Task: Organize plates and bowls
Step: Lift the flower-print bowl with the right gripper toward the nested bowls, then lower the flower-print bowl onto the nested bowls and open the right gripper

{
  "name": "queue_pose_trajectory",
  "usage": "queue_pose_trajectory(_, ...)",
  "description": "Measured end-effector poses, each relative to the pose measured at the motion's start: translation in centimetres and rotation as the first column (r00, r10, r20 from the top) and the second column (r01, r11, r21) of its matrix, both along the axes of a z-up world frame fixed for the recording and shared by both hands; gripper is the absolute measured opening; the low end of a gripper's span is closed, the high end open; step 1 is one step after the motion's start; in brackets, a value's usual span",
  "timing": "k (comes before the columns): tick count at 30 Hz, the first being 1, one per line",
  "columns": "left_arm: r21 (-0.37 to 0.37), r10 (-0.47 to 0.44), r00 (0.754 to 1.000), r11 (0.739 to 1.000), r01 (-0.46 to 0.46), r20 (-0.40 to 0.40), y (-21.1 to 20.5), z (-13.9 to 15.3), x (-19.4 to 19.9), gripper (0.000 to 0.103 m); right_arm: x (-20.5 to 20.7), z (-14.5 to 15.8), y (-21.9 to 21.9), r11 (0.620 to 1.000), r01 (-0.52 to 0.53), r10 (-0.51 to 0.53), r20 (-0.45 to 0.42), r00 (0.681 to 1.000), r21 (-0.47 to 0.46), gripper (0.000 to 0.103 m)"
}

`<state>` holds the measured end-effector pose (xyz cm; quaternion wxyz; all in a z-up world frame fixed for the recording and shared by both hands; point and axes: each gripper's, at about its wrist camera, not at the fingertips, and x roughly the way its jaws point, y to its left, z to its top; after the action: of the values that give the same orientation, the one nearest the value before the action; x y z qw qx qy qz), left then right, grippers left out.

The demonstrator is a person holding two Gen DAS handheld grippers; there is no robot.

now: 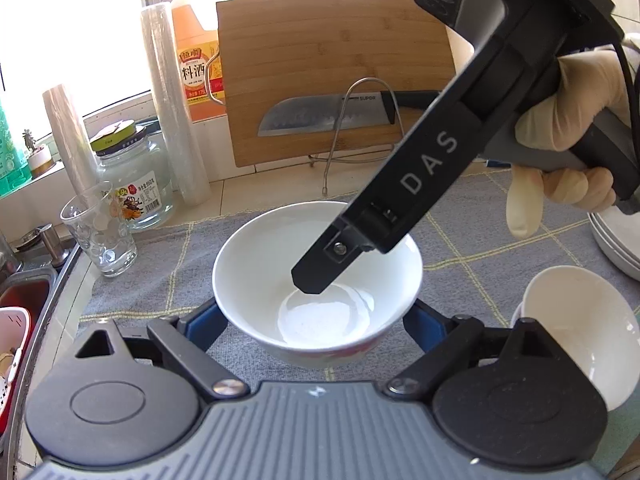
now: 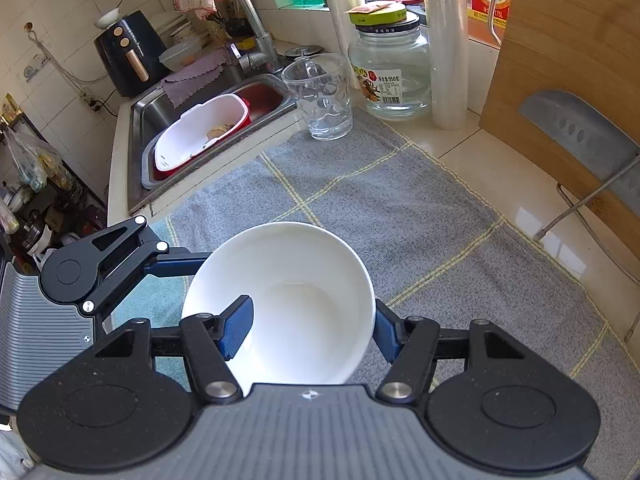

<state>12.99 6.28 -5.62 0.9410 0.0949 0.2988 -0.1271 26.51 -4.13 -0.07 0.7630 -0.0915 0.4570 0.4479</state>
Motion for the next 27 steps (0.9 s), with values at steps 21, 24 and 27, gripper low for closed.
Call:
queue_pose_trajectory(21, -0.041, -0.124, 0.992, 0.991, 0.125, 0.024, -3.3, 3.1, -6.5, 0.093, -7.8, 3.1, -6.1, 0.994, 0.107, -0.108, 0.052, 0.993, 0.031, 0.069)
queue_pose_trajectory(24, -0.040, -0.148, 0.989, 0.988, 0.149, 0.025, -4.0, 3.2, -7.0, 0.093, -8.6, 3.2, -7.0, 0.991, 0.127, -0.128, 0.055, 0.990, 0.030, 0.069)
queue_pose_trajectory(27, -0.038, -0.172, 0.985, 0.984, 0.173, 0.022, -4.7, 3.2, -7.3, 0.093, -9.3, 3.1, -8.0, 0.989, 0.146, -0.147, 0.054, 0.988, 0.030, 0.069)
